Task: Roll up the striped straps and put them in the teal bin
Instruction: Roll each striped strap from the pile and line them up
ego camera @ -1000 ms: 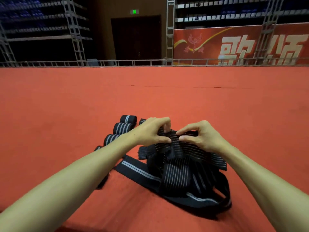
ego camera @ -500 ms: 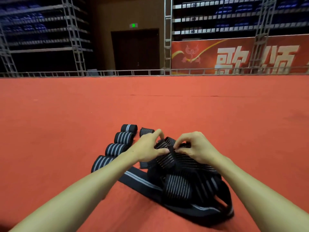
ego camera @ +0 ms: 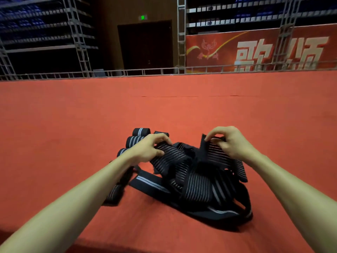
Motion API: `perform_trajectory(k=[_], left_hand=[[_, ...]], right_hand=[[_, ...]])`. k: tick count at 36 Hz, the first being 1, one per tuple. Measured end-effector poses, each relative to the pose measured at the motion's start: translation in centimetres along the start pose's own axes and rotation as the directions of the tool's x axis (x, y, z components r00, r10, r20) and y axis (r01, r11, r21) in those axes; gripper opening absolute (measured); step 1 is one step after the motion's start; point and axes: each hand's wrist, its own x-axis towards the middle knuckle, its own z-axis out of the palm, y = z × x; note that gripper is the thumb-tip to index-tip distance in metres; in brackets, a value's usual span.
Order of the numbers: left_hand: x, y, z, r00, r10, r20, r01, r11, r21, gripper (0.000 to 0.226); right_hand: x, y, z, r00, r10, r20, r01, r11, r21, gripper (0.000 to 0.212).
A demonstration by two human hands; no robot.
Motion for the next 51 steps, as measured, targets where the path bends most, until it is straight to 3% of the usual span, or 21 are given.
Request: perform_trajectory(k=[3, 7, 9, 12, 17, 23, 25, 28, 32, 37, 43, 45, 48, 51], left_hand=[[0.2, 0.3, -0.6, 1.000, -0.018, 0.017, 0.019, 0.999, -0.027, 0.035], [0.4, 0.9, -0.3, 1.000, -0.018, 0.001, 0.018, 1.000, -0.005, 0.012], [0.5, 1.1, -0.1, 0.999, -0.021, -0.040, 0.022, 0.999, 0.023, 0.012], [0.6, 0.7, 0.1, 0.997, -0.042, -0.072, 0.051, 0.990, 0.128, 0.021], [0.9, 0.0, 1.1, 0.993, -0.116, 0.024, 0.096, 0.905, 0.415, 0.017], [2.2, -0.2, 3.2, 0.988, -0.096, 0.124, 0.014, 0.841, 0.541, 0.056], [2.7, 0.5, 3.7, 0.979, -0.080, 0.190, -0.023, 0.874, 0.485, 0.055], [3.9, 1.5, 4.4, 0.975, -0.135, 0.178, 0.068, 0.937, 0.342, 0.047], [5.9, 1.6, 5.2, 0.981, -0.185, 0.052, 0.164, 0.947, 0.276, 0.028], [8.0, 0.7, 6.2, 0.975, -0.201, -0.096, 0.217, 0.952, 0.215, 0.033], [8.8, 0.0, 6.7, 0.964, -0.202, -0.171, 0.216, 0.974, 0.067, 0.020], [8.5, 0.3, 6.5, 0.967, -0.213, -0.139, 0.208, 0.977, -0.048, 0.023], [7.7, 1.3, 5.4, 0.964, -0.262, 0.031, 0.262, 0.933, -0.245, 0.040], [7.1, 2.4, 4.3, 0.940, -0.293, 0.176, 0.334, 0.900, -0.282, 0.053]], right_hand=[[0.4, 0.1, -0.8, 0.997, 0.001, -0.082, 0.002, 0.999, 0.039, 0.056], [0.7, -0.7, -1.5, 0.984, 0.027, -0.175, -0.005, 0.993, 0.121, 0.041], [0.6, -1.0, -1.7, 0.979, 0.040, -0.200, -0.008, 0.988, 0.156, 0.040], [0.0, -1.1, -1.8, 0.976, 0.048, -0.211, -0.008, 0.983, 0.185, 0.032], [-0.9, -0.6, -1.2, 0.971, 0.055, -0.233, -0.010, 0.982, 0.191, 0.025], [-1.0, 0.5, 0.2, 0.971, 0.094, -0.218, -0.049, 0.978, 0.203, 0.028], [-1.2, 1.0, 0.4, 0.969, 0.107, -0.225, -0.061, 0.977, 0.203, 0.033], [-1.6, 1.9, 0.7, 0.962, 0.133, -0.239, -0.080, 0.972, 0.221, 0.035], [-2.1, 2.7, 0.9, 0.959, 0.143, -0.243, -0.085, 0.968, 0.235, 0.038], [-1.9, 3.6, 0.8, 0.955, 0.134, -0.266, -0.070, 0.969, 0.238, 0.040], [-2.2, 4.2, 0.9, 0.951, 0.156, -0.268, -0.086, 0.963, 0.255, 0.035], [-2.4, 4.5, 1.0, 0.951, 0.165, -0.262, -0.095, 0.961, 0.261, 0.031], [-2.5, 4.6, 1.3, 0.946, 0.182, -0.268, -0.103, 0.954, 0.283, 0.026], [-2.3, 4.4, 1.5, 0.936, 0.198, -0.291, -0.103, 0.945, 0.311, 0.027]])
